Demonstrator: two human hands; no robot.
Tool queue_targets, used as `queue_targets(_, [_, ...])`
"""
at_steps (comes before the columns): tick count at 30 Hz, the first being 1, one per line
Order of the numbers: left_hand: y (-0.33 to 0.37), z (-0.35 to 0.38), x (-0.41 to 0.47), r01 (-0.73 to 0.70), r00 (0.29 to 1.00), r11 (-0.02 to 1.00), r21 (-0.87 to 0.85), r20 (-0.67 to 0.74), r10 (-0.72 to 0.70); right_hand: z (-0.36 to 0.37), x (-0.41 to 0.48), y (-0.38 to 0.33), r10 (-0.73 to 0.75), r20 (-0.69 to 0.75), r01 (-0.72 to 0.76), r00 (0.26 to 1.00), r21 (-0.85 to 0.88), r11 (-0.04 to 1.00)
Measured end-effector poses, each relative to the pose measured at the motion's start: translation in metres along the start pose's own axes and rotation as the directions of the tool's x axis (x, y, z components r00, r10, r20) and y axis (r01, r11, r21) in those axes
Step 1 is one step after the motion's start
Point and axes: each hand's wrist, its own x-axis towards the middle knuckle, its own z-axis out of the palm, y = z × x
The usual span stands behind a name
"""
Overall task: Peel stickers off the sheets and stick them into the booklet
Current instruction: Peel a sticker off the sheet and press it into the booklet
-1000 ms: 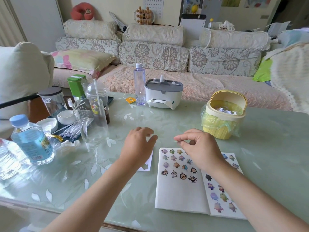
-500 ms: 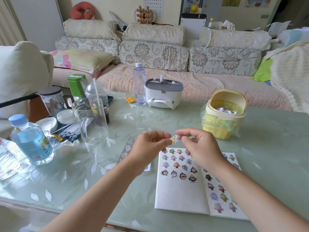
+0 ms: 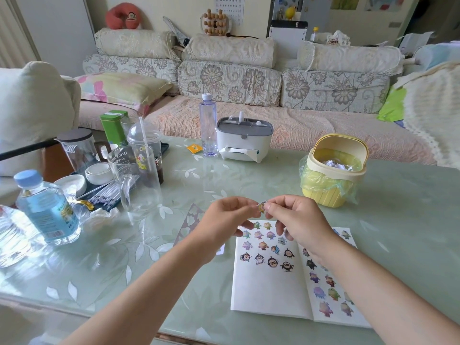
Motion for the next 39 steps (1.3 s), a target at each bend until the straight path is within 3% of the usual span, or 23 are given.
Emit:
queue_targets(4, [-0.0058, 0.0056, -0.0014, -0.023, 0.998, 0.999, 0.045, -0.053, 0.025, 0.0021, -0.0014, -0.0004, 0.015, 0.001, -0.015, 1.0, -0.015, 1.0])
queue_targets(10, [-0.0043, 0.0079, -0.001, -0.039, 0.996, 0.998, 0.053, -0.079, 0.044, 0.0, -0.0042, -0.0044, -0.091, -0.037, 0.087, 0.995, -0.101, 0.991])
queue_targets(14, [-0.0038, 0.0081, -0.0016, -0.082, 0.989, 0.997, 0.0, -0.124, 0.081, 0.001, -0.0038, -0.0024, -0.08, 0.033, 0.085, 0.996, -0.222, 0.971])
queue_targets(18, [-0.0047, 0.007, -0.0009, -0.146, 0.975, 0.985, 0.095, -0.155, 0.16, -0.0005, -0.0029, -0.0018, -0.111, -0.008, 0.107, 0.994, -0.208, 0.972])
queue_targets(25, [-0.006, 0.0063, -0.003, -0.186, 0.973, 0.952, 0.243, -0.09, 0.212, -0.0021, -0.0049, -0.0028, -0.213, 0.004, 0.207, 0.977, -0.254, 0.945])
queue_targets(33, [-0.0072, 0.0071, -0.004, -0.14, 0.984, 0.974, 0.178, -0.083, 0.157, 0.0006, -0.0032, 0.0005, -0.217, -0.014, 0.206, 0.976, -0.253, 0.945])
queue_targets(36, [-0.0075, 0.0091, -0.0049, -0.128, 0.983, 0.975, 0.181, -0.109, 0.149, 0.0028, -0.0053, 0.0018, -0.293, -0.052, 0.258, 0.955, -0.347, 0.902])
queue_targets(39, [-0.0083, 0.011, -0.0061, -0.143, 0.977, 0.974, 0.178, -0.13, 0.167, 0.005, -0.0078, 0.0026, -0.475, -0.04, 0.395, 0.879, -0.499, 0.772])
